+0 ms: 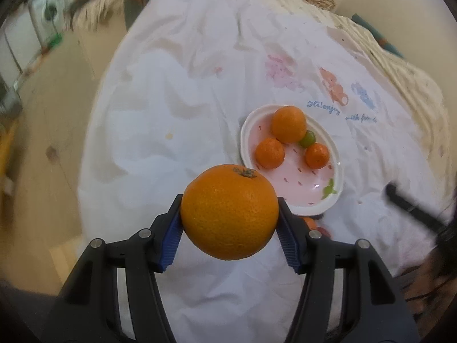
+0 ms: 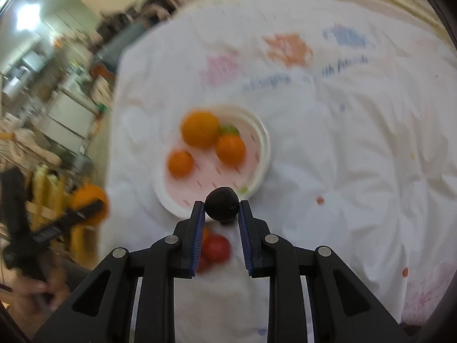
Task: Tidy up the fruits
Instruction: 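Lower the orange onto the plate and open the left gripper while the right carries the plum over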
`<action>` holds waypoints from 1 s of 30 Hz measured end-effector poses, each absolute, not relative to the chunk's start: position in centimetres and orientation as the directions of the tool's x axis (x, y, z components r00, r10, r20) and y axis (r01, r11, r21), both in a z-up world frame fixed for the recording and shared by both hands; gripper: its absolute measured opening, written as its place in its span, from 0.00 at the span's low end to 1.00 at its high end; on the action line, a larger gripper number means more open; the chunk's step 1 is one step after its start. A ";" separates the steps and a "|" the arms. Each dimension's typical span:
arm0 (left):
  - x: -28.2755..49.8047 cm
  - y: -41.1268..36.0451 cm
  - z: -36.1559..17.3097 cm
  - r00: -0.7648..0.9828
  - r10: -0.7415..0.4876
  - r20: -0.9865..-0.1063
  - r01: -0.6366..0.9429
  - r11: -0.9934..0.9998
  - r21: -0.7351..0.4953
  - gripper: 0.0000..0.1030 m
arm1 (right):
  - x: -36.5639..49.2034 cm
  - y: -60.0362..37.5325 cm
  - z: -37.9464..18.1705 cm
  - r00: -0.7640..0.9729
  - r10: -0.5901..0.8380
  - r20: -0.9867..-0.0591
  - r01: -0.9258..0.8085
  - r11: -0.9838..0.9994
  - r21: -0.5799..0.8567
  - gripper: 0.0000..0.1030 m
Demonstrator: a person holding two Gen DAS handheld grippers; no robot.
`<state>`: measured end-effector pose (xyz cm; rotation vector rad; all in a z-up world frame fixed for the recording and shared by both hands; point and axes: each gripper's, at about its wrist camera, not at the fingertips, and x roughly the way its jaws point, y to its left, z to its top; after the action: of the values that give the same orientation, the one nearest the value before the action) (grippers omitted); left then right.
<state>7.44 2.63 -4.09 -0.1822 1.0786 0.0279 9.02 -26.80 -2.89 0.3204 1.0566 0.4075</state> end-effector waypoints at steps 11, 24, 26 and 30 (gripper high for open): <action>9.5 -0.6 -3.5 0.472 -0.072 -0.878 -0.006 0.996 -0.085 0.55 | 12.0 -27.2 -0.8 0.478 0.514 -0.712 -0.200 0.853 0.482 0.24; 18.3 1.2 -5.9 0.445 -0.147 -0.883 -0.018 0.985 -0.173 0.55 | 18.0 -27.7 -2.7 0.446 0.454 -0.771 -0.177 0.890 0.421 0.24; 18.7 1.1 -6.5 0.447 -0.158 -0.880 -0.011 0.983 -0.182 0.55 | 18.8 -27.7 -3.4 0.443 0.433 -0.785 -0.162 0.900 0.404 0.24; 19.9 0.5 -8.0 0.433 -0.191 -0.881 0.014 0.979 -0.205 0.55 | 20.3 -27.3 -5.2 0.399 0.445 -0.802 -0.149 0.894 0.423 0.24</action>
<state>19.85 0.51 -7.97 -0.1766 1.1169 -0.1289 20.27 -27.30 -5.16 0.3043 1.1008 0.3836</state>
